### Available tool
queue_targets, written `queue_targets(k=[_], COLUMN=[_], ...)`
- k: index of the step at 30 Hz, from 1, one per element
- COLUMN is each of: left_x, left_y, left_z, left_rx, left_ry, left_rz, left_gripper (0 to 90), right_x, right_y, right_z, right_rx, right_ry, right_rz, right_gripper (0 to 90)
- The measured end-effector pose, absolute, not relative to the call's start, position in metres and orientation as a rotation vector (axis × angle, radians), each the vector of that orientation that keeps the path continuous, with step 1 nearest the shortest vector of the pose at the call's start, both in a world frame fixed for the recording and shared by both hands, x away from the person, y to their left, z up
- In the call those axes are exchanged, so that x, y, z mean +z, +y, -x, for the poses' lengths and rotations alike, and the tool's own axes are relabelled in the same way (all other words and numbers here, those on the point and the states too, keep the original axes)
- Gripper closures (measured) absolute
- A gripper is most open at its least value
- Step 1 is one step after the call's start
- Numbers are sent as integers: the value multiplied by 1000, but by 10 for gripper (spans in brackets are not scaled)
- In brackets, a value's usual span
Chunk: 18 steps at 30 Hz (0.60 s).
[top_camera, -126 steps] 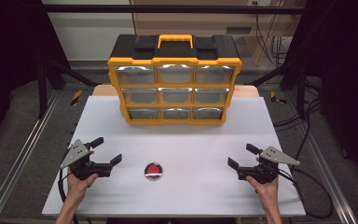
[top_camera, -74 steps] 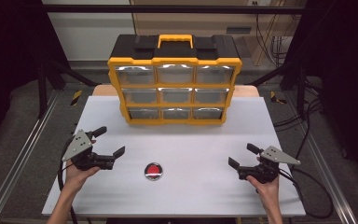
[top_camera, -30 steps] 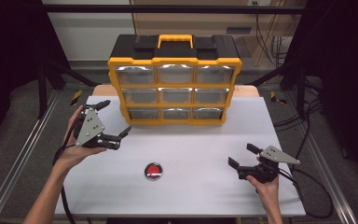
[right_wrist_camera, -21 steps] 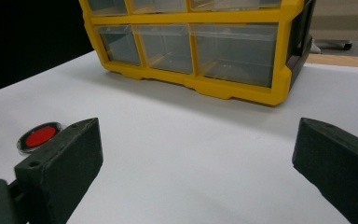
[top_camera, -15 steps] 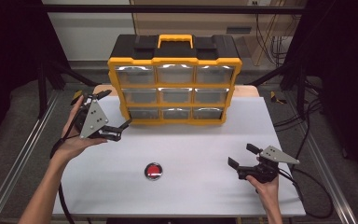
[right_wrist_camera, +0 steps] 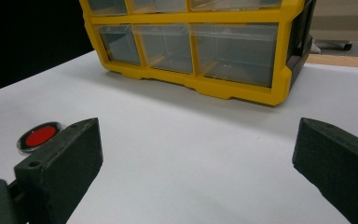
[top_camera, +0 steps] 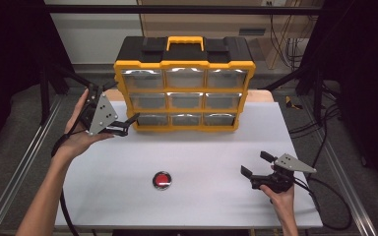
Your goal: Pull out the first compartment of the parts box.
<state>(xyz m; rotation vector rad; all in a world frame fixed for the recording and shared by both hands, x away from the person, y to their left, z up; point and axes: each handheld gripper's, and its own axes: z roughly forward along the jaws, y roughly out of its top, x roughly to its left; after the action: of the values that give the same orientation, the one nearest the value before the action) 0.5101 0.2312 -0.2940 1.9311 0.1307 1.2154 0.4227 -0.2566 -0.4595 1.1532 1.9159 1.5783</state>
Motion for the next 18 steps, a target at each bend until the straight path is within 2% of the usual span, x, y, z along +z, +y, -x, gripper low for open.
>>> queue_targets(k=[18], left_x=[-290], left_y=[215], left_z=[-534], left_rx=[1276], left_ry=[32], left_rz=[-1981], left_gripper=[24], right_x=[-460], right_y=[-256], right_z=[-423], right_rx=[1571], right_ry=[1919], right_rz=[-1150], right_gripper=[23])
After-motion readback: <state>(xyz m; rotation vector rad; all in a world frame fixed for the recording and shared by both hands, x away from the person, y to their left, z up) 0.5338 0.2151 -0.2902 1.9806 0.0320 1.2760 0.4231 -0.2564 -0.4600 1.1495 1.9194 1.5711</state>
